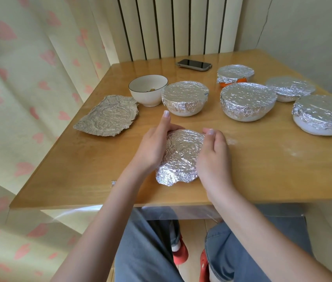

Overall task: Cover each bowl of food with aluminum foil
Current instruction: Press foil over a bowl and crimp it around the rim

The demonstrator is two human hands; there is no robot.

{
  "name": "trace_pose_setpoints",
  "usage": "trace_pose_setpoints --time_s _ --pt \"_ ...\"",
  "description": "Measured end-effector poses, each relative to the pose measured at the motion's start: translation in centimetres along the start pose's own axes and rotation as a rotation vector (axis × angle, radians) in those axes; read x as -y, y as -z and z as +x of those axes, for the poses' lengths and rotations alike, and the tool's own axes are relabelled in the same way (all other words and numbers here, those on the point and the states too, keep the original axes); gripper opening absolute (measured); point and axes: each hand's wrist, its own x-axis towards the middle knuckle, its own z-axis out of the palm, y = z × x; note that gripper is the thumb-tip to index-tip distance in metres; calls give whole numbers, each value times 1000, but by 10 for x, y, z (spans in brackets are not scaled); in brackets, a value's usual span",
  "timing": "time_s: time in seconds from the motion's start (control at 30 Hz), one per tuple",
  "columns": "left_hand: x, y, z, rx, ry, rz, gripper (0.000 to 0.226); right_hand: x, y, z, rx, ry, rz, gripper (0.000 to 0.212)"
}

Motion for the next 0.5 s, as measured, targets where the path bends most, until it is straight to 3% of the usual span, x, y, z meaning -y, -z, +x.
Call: trace_pose_setpoints --time_s 0.13,0.23,0.33,0.5 --pt "1 -6 -7 -104 19 -13 69 5 8 6 115 -102 30 43" --pt "2 1 -9 -62 109 -210 76 16 28 11 282 -266 86 56" --pt "5 10 -8 -135 103 -387 73 20 35 -5 143 -211 98 52" --pt "-5 -7 -15 -76 111 -503 70 13 -1 -23 24 -202 191 46"
